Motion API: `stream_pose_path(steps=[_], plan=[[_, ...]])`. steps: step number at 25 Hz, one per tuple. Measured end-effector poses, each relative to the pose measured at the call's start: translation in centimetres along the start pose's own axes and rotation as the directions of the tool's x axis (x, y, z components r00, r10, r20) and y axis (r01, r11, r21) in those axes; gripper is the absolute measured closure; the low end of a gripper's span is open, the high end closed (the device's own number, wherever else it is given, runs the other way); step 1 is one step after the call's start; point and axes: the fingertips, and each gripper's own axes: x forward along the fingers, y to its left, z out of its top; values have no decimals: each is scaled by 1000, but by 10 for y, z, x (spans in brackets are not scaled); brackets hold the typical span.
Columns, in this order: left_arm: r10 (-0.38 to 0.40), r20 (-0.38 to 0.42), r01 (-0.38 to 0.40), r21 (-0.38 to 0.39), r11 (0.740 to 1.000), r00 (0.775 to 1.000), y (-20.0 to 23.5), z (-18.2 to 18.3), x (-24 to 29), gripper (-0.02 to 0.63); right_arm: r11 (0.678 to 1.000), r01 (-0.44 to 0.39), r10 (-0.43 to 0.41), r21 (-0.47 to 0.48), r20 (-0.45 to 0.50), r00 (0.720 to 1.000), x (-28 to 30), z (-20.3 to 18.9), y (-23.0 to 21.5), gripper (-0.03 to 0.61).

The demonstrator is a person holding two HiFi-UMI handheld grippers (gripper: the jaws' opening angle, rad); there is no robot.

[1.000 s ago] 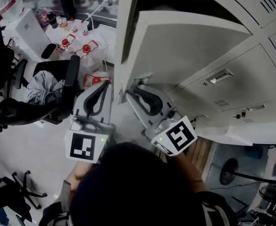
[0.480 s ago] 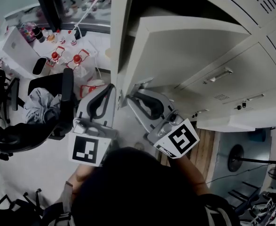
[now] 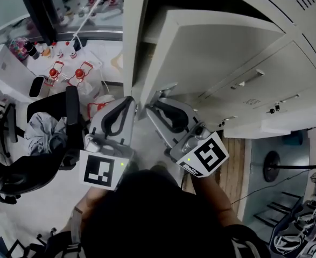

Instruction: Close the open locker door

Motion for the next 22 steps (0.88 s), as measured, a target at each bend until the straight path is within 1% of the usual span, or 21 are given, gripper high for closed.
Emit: stream_pose_path(steps=[5, 11, 15, 22], plan=[[-22, 13, 22, -3, 1000, 1000, 1, -1, 4, 612, 1000, 29, -29, -6, -2, 1000, 6, 0, -6, 508], [-26, 14, 26, -13, 1000, 1000, 4, -7, 6, 612, 999, 54, -54, -6, -5, 999, 14, -1, -13, 509], [-42, 3, 42, 2, 999, 999, 7, -10, 8, 612, 997, 76, -76, -1, 1, 997, 19, -1, -16, 511], [-60, -1, 60, 7, 998, 998, 8, -17, 15, 612, 995, 98, -98, -3, -7, 995, 26, -2, -23, 512]])
